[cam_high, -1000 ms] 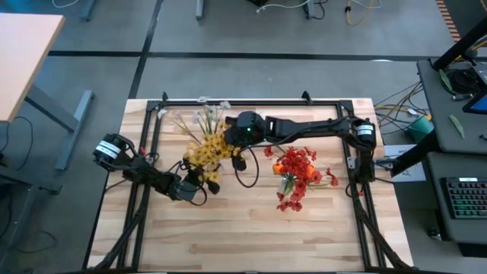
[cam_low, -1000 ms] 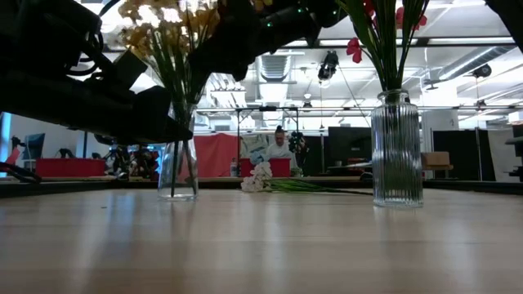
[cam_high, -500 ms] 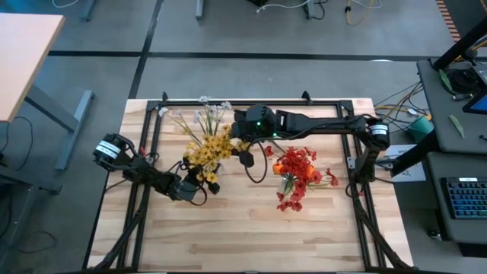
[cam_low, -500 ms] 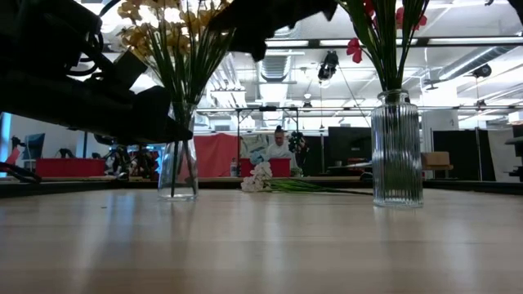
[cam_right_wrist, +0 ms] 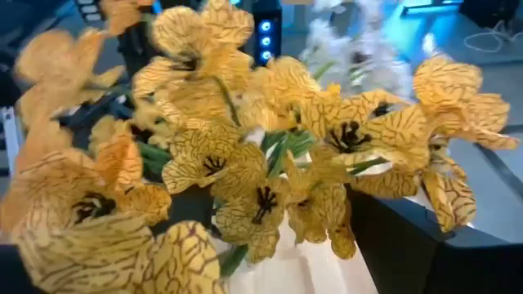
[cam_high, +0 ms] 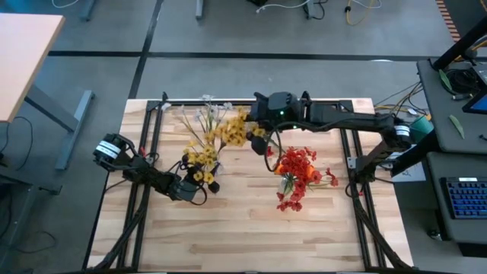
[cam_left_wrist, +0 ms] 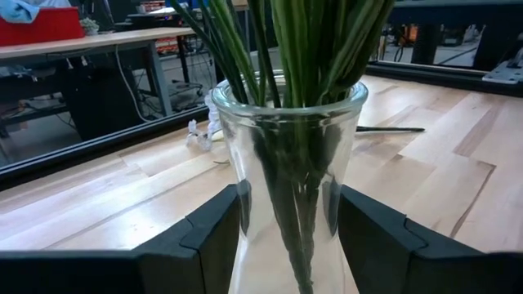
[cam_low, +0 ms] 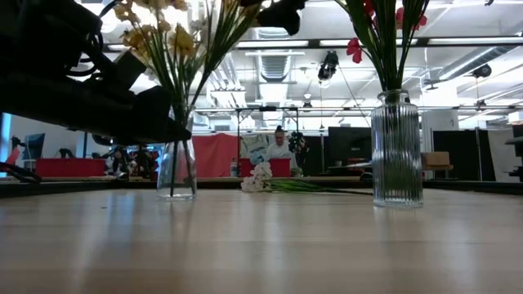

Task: Sort flowers into vase by color
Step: Put the yellow flower into the left transparent vase, then put the white flower into the left transparent vase

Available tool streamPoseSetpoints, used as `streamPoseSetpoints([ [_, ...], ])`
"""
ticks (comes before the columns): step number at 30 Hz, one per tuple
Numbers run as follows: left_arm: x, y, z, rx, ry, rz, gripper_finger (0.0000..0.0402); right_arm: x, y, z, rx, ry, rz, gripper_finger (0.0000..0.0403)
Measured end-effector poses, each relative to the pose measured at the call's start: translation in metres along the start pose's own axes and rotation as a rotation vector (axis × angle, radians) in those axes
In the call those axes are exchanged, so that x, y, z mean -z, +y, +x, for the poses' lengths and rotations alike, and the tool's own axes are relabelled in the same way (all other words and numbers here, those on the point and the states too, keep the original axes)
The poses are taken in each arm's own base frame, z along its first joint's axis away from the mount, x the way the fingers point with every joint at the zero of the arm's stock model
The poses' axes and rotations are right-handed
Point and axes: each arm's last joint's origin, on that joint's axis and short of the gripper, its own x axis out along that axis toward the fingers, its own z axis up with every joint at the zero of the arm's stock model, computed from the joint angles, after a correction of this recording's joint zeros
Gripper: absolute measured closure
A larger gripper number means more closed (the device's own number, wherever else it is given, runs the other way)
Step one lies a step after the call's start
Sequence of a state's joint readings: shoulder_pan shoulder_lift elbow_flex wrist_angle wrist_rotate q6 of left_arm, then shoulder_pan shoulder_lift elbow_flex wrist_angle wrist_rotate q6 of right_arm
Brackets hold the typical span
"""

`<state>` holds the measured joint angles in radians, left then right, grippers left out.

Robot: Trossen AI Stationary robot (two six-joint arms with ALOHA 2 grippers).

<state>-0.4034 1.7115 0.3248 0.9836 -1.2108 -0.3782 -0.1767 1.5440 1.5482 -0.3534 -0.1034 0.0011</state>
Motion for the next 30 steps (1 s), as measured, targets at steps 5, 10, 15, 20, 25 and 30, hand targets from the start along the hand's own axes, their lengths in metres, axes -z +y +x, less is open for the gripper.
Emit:
streamPoseSetpoints([
  [5, 0.0, 0.0, 0.0, 0.0, -0.001, -0.003, 0.0228, 0.015, 0.005, 0.031, -0.072, 0.045, -0.02, 0.0138],
  [10, -0.001, -0.001, 0.0, 0.0, -0.002, -0.004, 0.0228, 0.032, 0.007, 0.062, -0.153, 0.083, -0.019, 0.0138],
  [15, -0.001, -0.001, 0.0, 0.0, -0.002, -0.005, 0.0228, 0.035, 0.006, 0.065, -0.151, 0.099, -0.017, 0.0128],
  [20, 0.0, -0.001, 0.0, -0.001, -0.001, -0.003, 0.0228, 0.033, 0.006, 0.061, -0.151, 0.094, -0.01, 0.0096],
  [25, 0.0, 0.0, 0.0, -0.002, 0.0, 0.002, 0.0228, 0.038, 0.004, 0.052, -0.145, 0.181, -0.008, 0.0059],
  [30, 0.0, 0.0, 0.0, -0.002, 0.0, 0.002, 0.0228, 0.042, 0.005, 0.047, -0.154, 0.242, -0.032, 0.0042],
])
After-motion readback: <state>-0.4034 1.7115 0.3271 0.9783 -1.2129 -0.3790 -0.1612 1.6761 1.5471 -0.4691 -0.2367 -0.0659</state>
